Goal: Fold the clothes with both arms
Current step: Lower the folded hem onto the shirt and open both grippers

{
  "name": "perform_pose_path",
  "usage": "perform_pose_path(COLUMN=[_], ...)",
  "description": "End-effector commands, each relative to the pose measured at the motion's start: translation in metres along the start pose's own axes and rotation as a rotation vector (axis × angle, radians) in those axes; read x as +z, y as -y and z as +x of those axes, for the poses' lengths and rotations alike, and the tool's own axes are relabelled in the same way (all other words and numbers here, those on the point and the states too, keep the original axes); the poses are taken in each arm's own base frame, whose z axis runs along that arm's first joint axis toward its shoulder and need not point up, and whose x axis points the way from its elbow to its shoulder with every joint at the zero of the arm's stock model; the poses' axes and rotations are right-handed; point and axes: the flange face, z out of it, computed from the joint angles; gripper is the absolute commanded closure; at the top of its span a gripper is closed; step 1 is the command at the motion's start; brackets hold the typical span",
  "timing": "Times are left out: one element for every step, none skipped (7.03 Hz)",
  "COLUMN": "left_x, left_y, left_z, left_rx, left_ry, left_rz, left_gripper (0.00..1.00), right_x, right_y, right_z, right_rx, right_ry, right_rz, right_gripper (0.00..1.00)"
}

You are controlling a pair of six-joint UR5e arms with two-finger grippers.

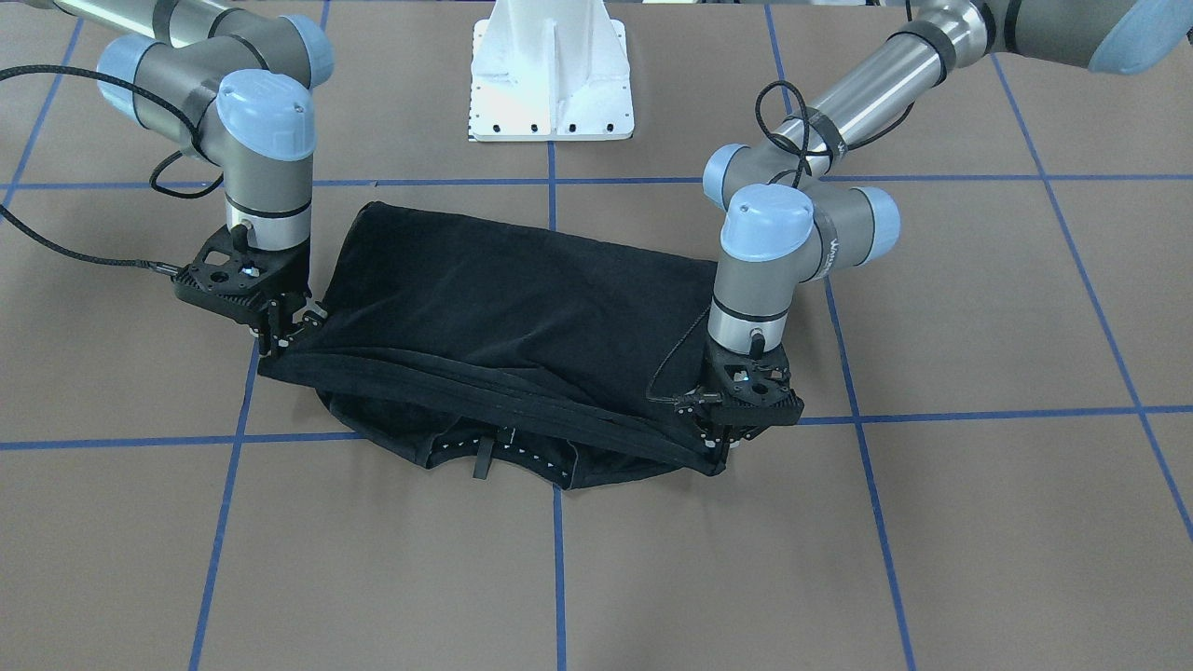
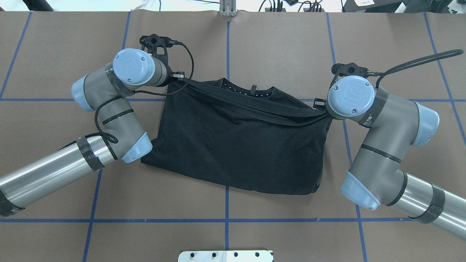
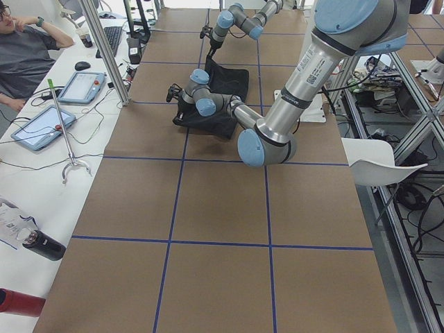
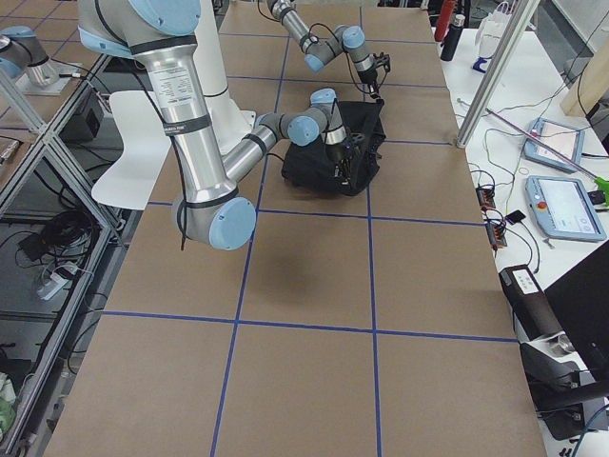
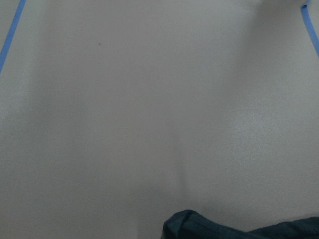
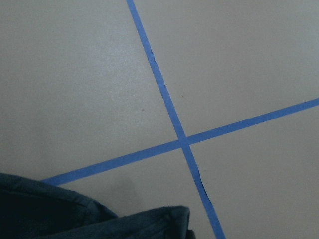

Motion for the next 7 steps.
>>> perform_pose_path(left_x=[-0.033, -0.065, -0.104, -0.113, -0.109, -0.113, -0.111], left_y=[0.008, -0.004, -0.025, -0.045, -0.064, -0.084, -0.107], left_z=[-0.003, -0.018, -0.039, -0.058, -0.054, -0.073, -0.099], left_rx=[0.146, 0.187, 0.271, 0.287, 0.295, 0.304, 0.309], left_ry=[-0.068, -0.109, -0.185, -0.202, -0.217, -0.248, -0.268], left_rz=[0.052, 0.066, 0.038, 0.009, -0.021, -0.075, -0.092], left_gripper=[0.0, 0.0, 0.0, 0.0, 0.0, 0.0, 0.0], right_x=[-0.022, -0.037, -0.044, -0.046, -0.045, -0.04, -0.039], right_y=[0.019, 0.03, 0.031, 0.03, 0.029, 0.024, 0.017], right_z=[-0.006, 0.0, 0.004, 0.005, 0.007, 0.014, 0.027], right_rx=[-0.074, -0.108, -0.113, -0.124, -0.136, -0.179, -0.241], right_ry=[0.059, 0.101, 0.114, 0.127, 0.158, 0.202, 0.253], right_rz=[-0.053, -0.088, -0.084, -0.084, -0.077, -0.101, -0.149], right_gripper=[0.0, 0.0, 0.0, 0.0, 0.0, 0.0, 0.0])
